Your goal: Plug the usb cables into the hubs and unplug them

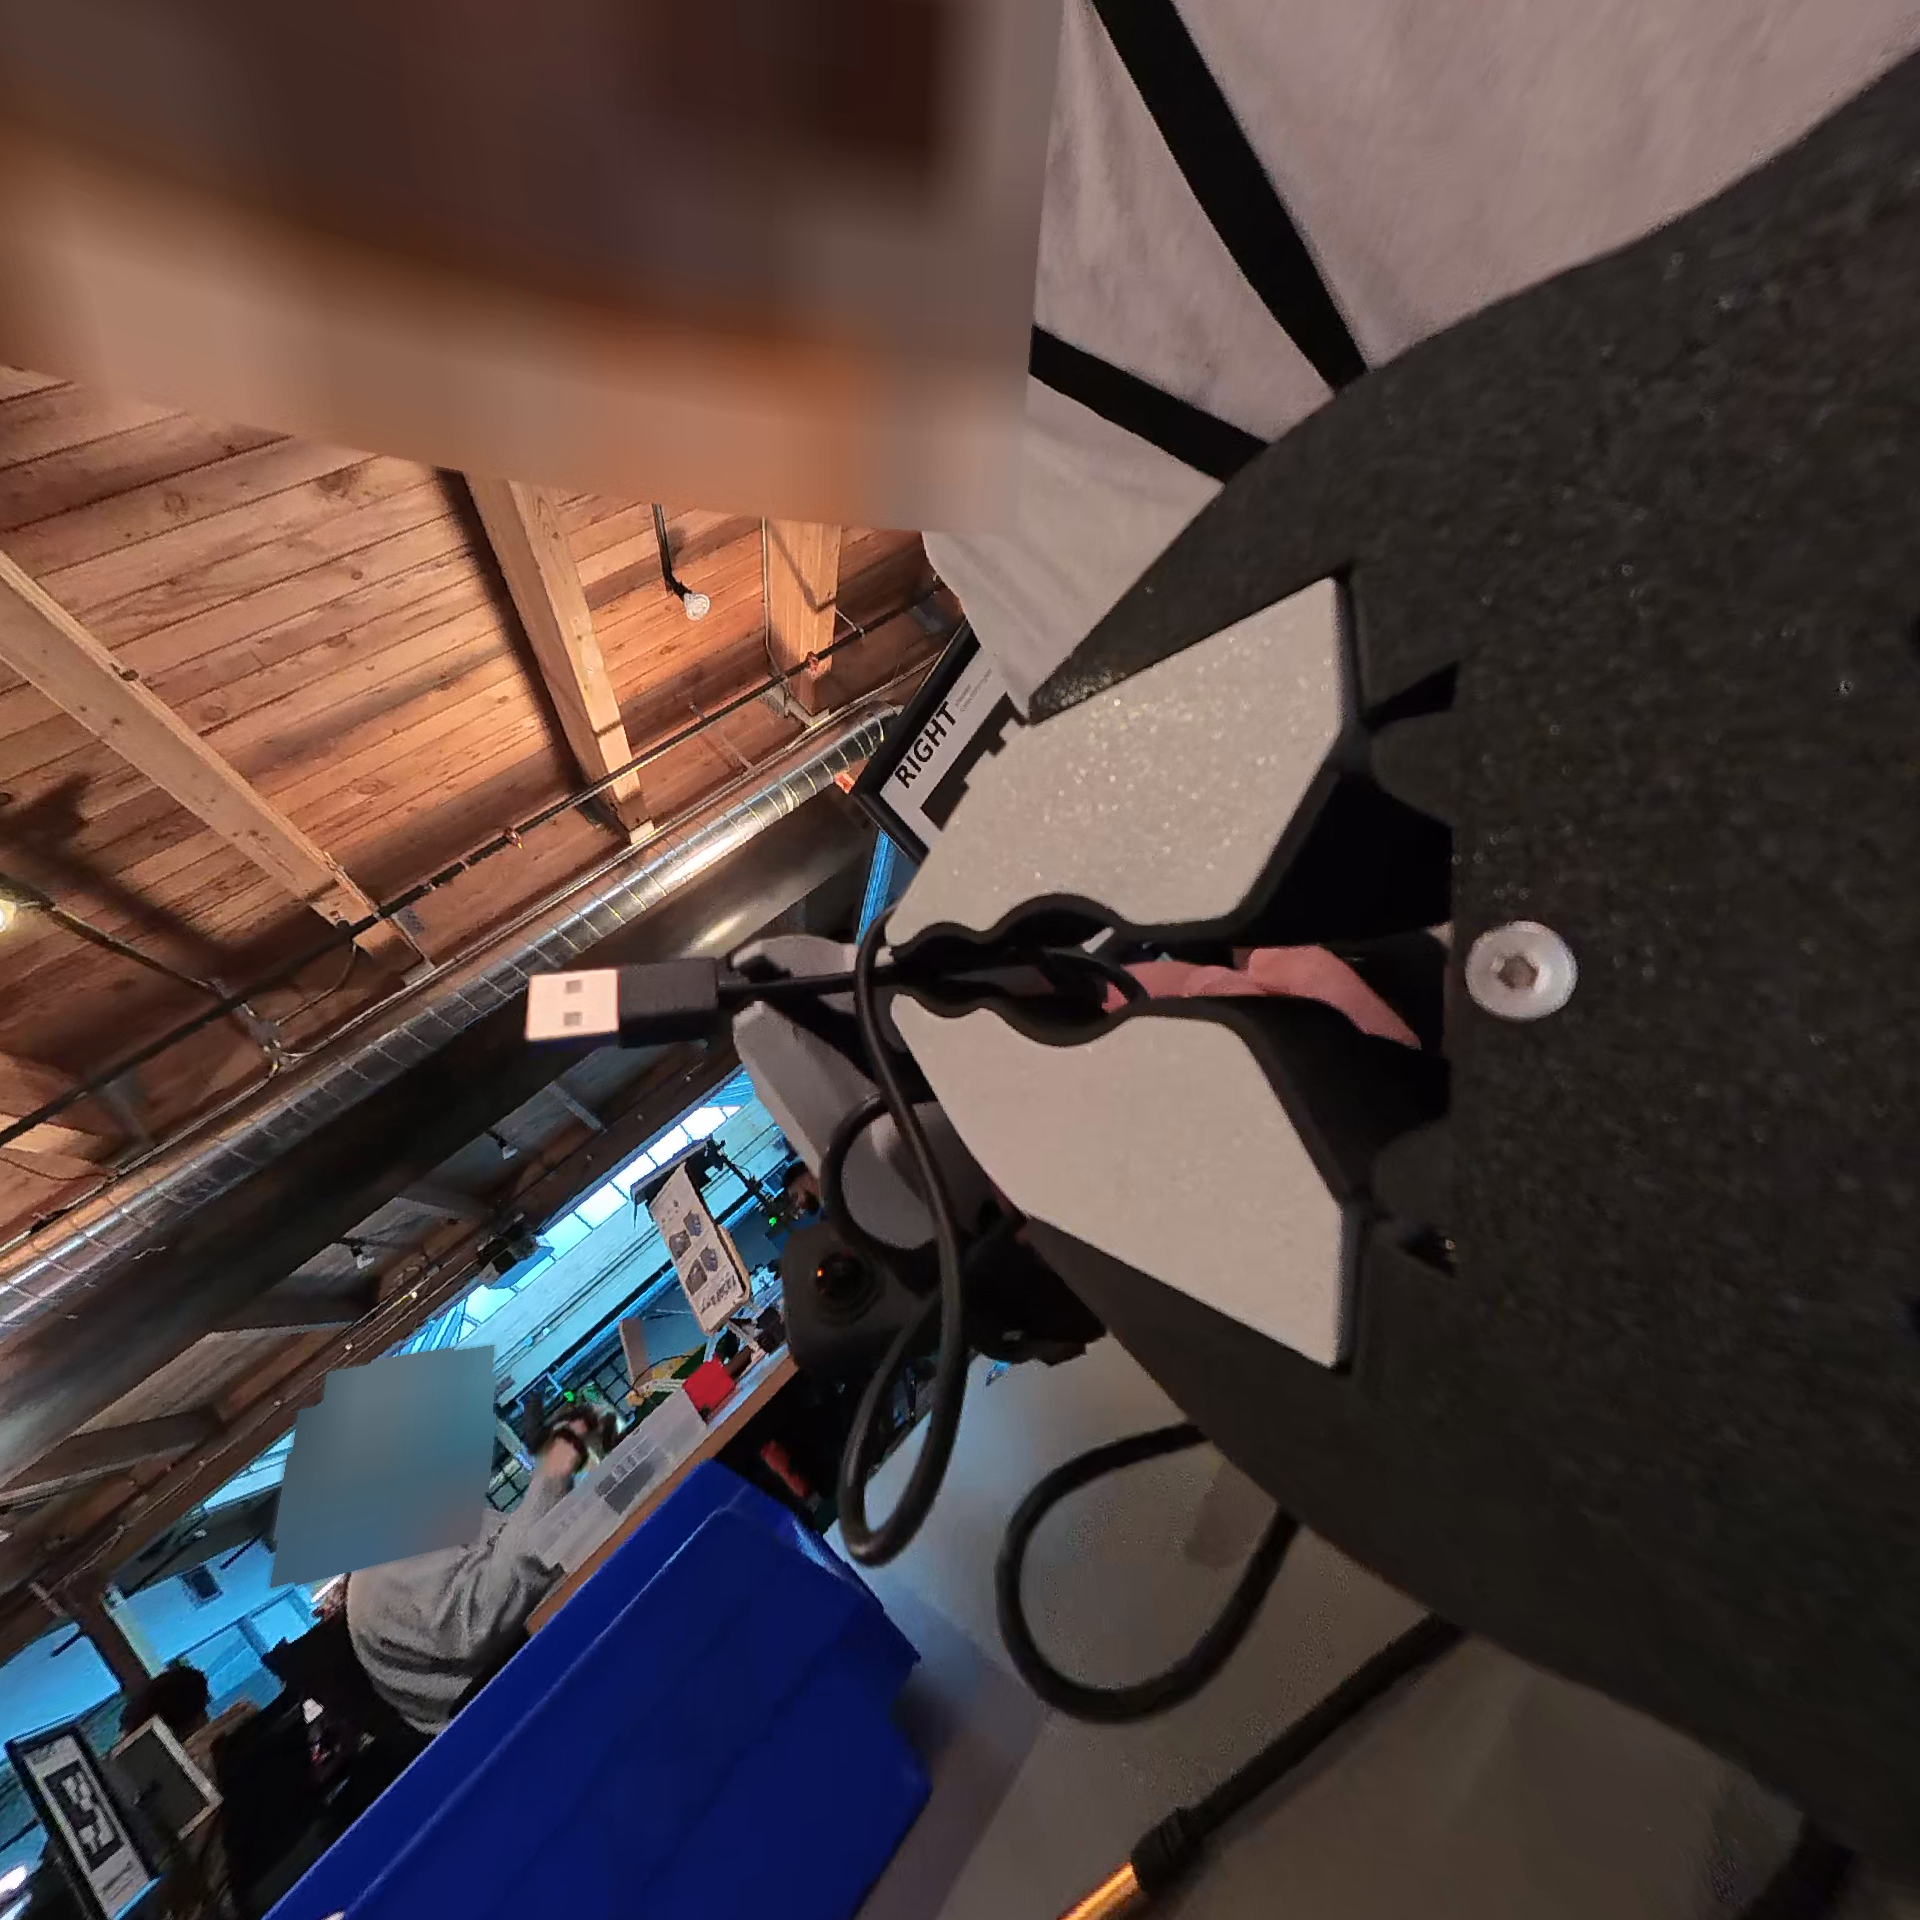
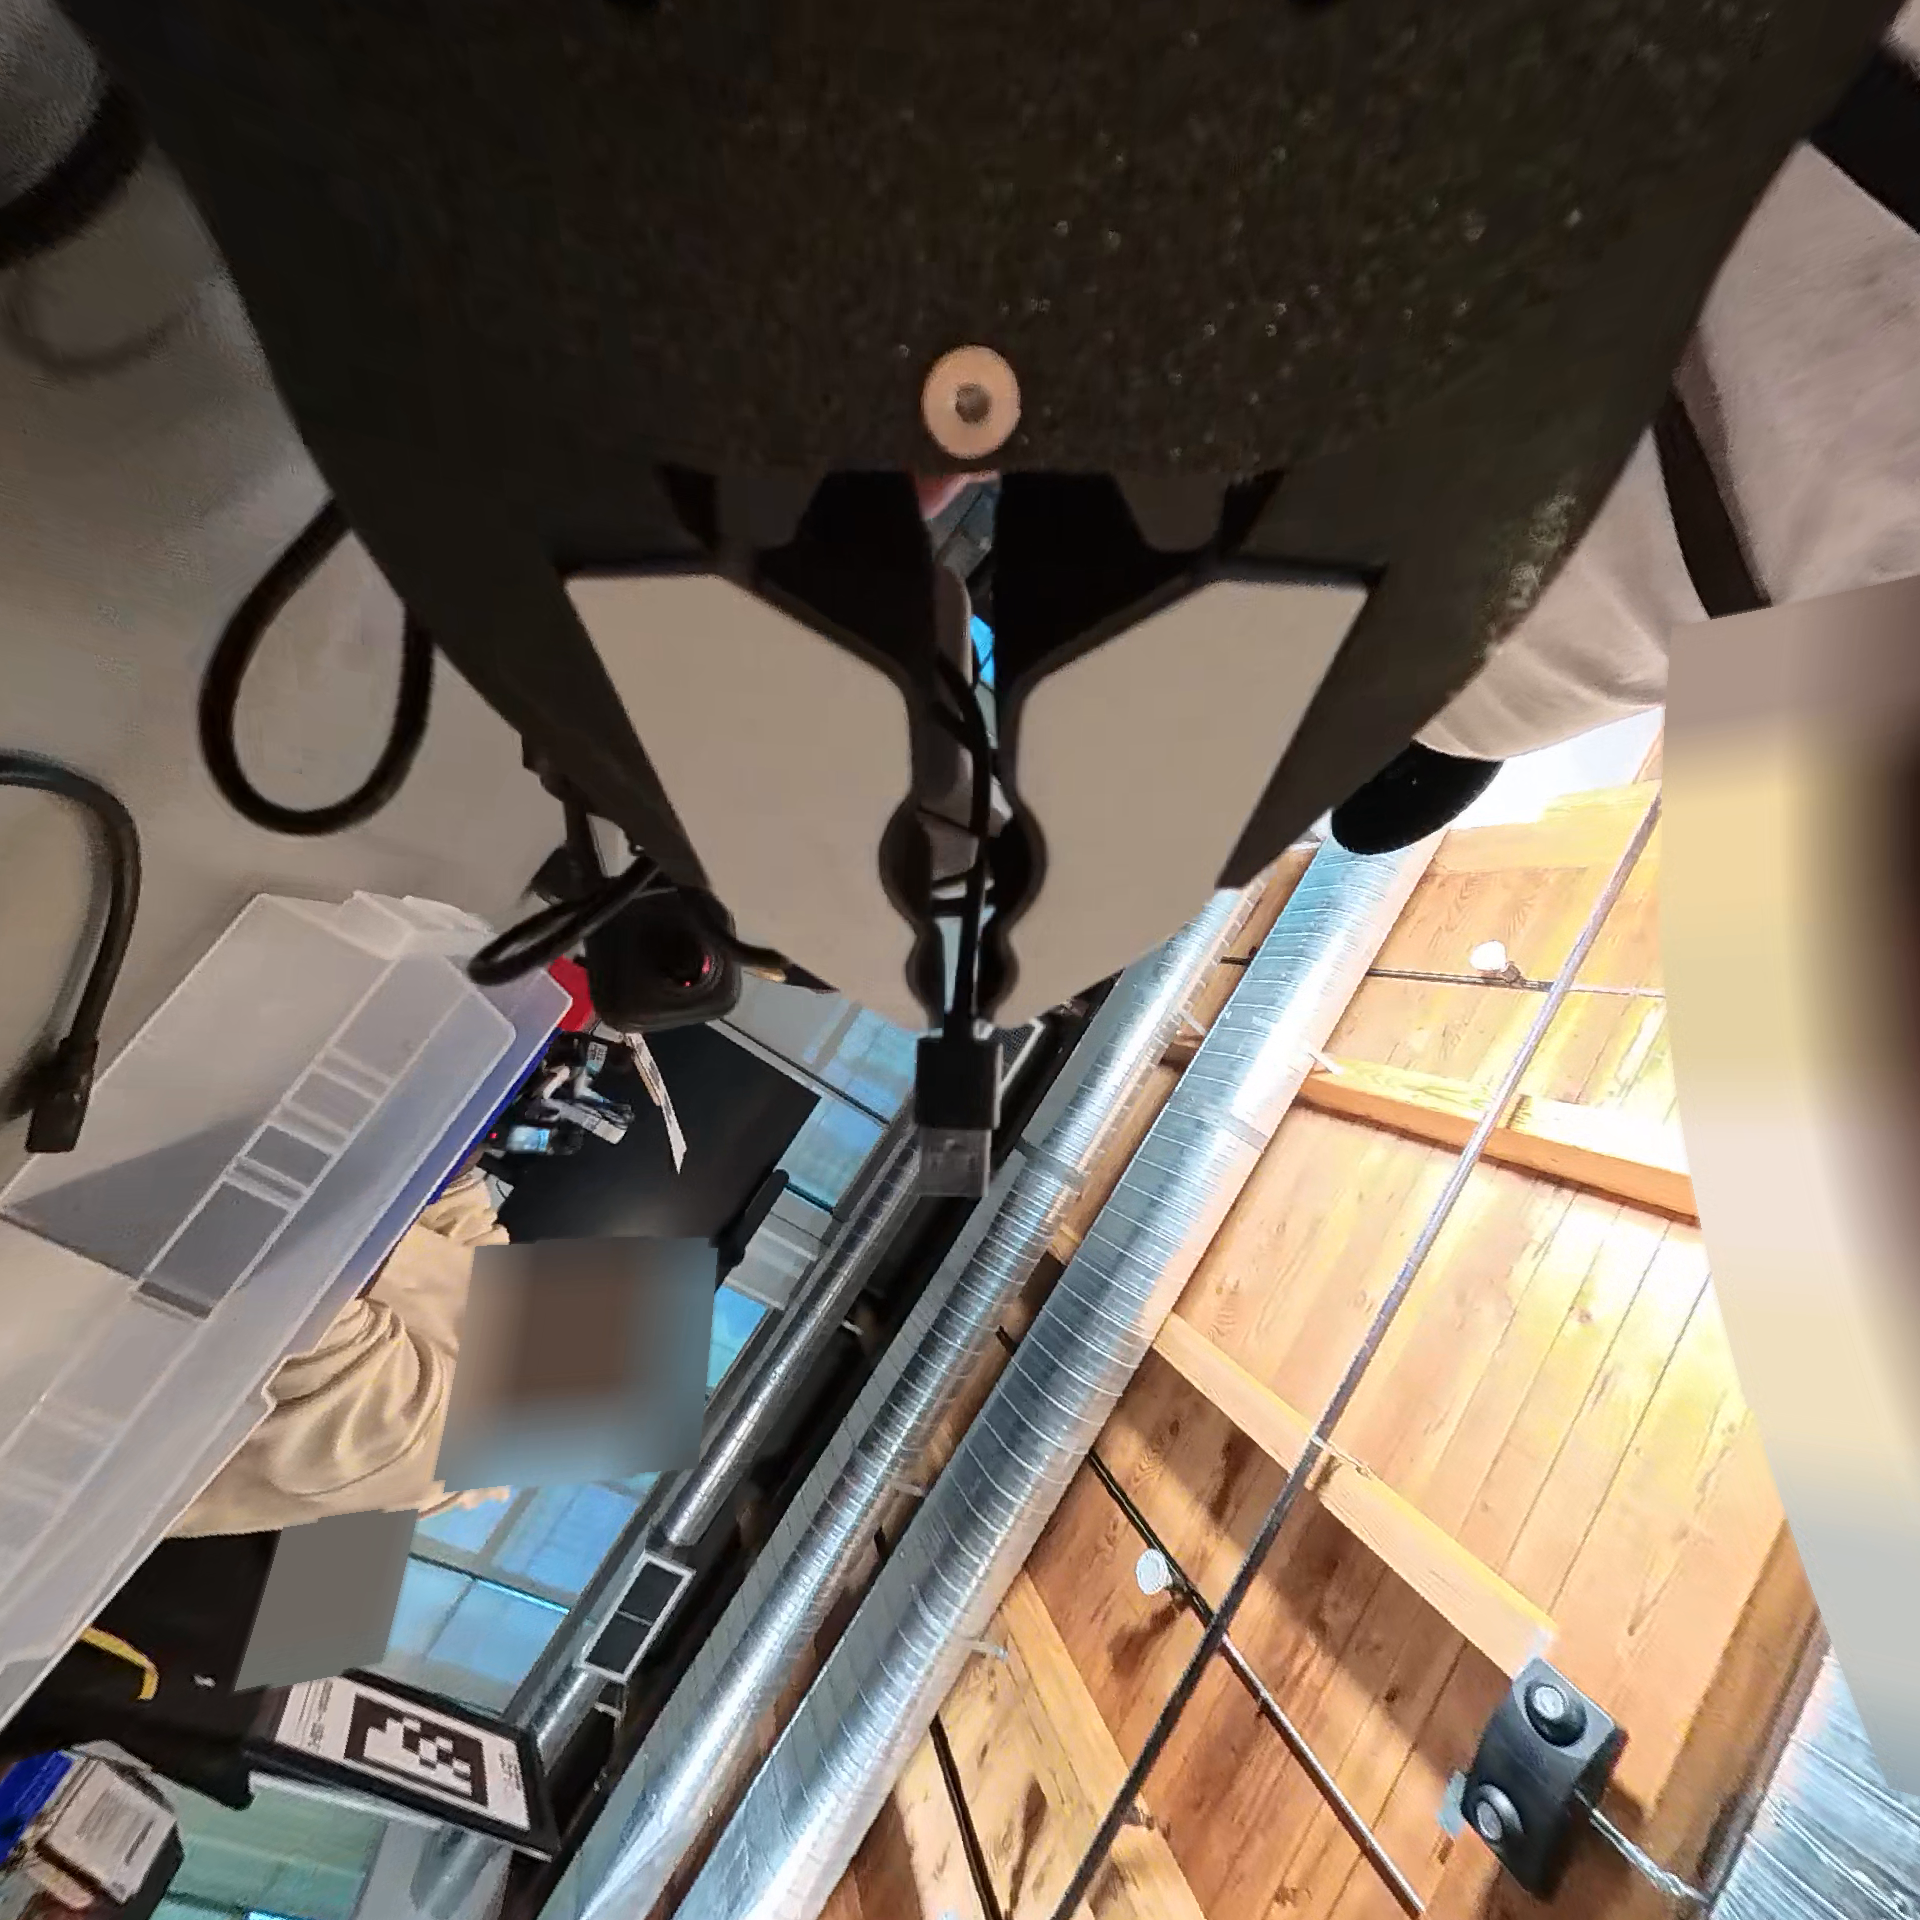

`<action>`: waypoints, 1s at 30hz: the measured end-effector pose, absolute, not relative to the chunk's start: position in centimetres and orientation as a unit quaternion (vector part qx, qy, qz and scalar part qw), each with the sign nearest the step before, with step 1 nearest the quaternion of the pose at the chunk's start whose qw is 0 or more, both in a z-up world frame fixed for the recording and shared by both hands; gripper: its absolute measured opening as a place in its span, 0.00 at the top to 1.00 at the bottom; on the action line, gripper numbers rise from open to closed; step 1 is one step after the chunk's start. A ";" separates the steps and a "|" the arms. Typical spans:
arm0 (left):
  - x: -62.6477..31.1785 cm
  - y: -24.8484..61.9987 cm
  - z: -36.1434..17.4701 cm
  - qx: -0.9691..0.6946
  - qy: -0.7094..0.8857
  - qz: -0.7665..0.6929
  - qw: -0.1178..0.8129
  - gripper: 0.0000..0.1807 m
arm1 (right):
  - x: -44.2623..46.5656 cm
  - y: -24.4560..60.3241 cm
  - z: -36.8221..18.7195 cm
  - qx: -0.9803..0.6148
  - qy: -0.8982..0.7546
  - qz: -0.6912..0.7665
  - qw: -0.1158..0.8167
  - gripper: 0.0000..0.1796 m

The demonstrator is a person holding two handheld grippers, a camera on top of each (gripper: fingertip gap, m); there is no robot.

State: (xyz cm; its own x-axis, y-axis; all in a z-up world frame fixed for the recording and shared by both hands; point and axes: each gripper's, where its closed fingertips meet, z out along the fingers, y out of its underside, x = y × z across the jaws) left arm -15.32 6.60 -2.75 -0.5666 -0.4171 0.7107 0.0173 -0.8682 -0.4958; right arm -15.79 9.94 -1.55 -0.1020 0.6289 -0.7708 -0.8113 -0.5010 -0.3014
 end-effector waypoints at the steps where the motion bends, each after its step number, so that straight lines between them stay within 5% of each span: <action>1: -15.2 6.6 -2.8 -0.449 0.224 -0.855 0.130 0.99 | -15.8 9.9 -1.5 -0.457 0.097 0.733 0.494 0.97; 4: -15.0 7.2 -3.7 -0.474 0.217 -0.845 0.120 0.99 | -15.7 10.2 -2.1 -0.505 0.058 0.676 0.534 0.98; 6: -15.2 8.3 -5.2 -0.515 0.226 -0.818 0.119 0.88 | -15.6 10.6 -2.9 -0.570 0.002 0.607 0.554 0.98; 13: -17.0 10.5 -6.1 -0.573 0.388 -0.674 0.258 0.76 | -16.7 10.9 -7.7 -0.749 -0.257 0.294 0.534 0.98; 19: -17.3 10.8 -7.7 -0.611 0.361 -0.666 0.230 0.95 | -17.8 11.2 -9.3 -0.751 -0.360 0.120 0.540 0.98; 26: -18.0 11.4 -7.6 -0.605 0.233 -0.751 0.128 0.96 | -18.4 10.8 -8.7 -0.700 -0.374 0.071 0.605 0.97; 30: -18.6 11.9 -6.9 -0.557 0.130 -0.817 0.076 0.97 | -18.2 10.7 -8.7 -0.688 -0.342 0.084 0.634 0.84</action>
State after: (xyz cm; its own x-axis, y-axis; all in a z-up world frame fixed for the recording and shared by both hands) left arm -18.56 11.92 -6.91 -0.3682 -0.2678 0.8903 -0.0207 -0.9550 -0.2959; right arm -18.23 10.66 -8.69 0.7518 0.5772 0.3187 0.3648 0.0385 -0.9303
